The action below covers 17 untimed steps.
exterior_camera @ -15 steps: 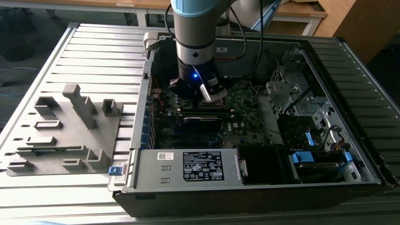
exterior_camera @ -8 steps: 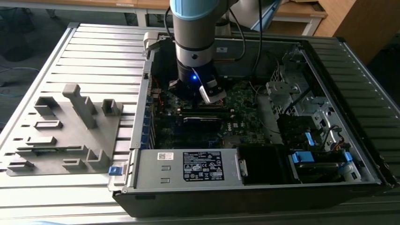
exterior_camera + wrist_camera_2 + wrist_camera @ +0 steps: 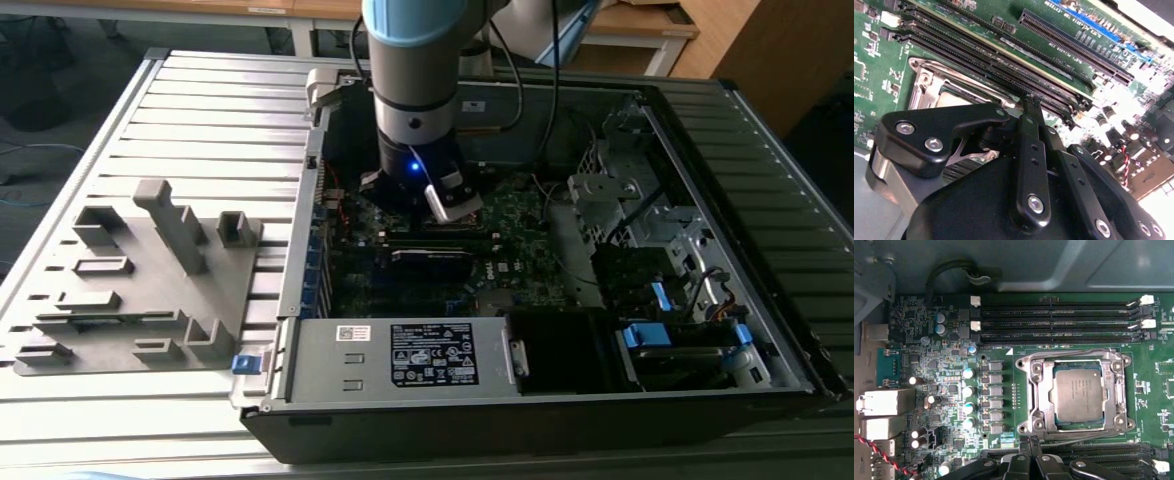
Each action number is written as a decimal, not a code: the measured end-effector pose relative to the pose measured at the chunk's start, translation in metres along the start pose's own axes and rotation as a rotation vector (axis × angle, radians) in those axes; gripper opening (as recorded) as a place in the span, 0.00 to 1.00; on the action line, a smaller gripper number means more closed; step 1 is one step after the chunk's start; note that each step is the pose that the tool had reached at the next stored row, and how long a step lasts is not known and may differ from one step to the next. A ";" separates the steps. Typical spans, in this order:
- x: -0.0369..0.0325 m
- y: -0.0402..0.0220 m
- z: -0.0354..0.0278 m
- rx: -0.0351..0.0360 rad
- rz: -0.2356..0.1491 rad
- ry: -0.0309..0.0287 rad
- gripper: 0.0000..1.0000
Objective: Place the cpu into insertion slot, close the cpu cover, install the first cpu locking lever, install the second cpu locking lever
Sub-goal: 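Install the second cpu locking lever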
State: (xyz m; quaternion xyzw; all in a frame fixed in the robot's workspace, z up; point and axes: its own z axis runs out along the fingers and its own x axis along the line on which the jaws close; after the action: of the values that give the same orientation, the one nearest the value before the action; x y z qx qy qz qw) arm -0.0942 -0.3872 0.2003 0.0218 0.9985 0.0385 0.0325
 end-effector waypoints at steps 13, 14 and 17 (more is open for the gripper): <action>0.0004 -0.0002 0.0018 -0.0149 0.001 0.0007 0.11; 0.0003 -0.0001 0.0005 -0.0150 0.001 0.0007 0.11; -0.0001 0.0004 -0.0059 -0.0150 0.001 0.0006 0.11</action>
State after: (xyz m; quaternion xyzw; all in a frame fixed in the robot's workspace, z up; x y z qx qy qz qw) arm -0.0944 -0.3872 0.2061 0.0220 0.9982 0.0460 0.0323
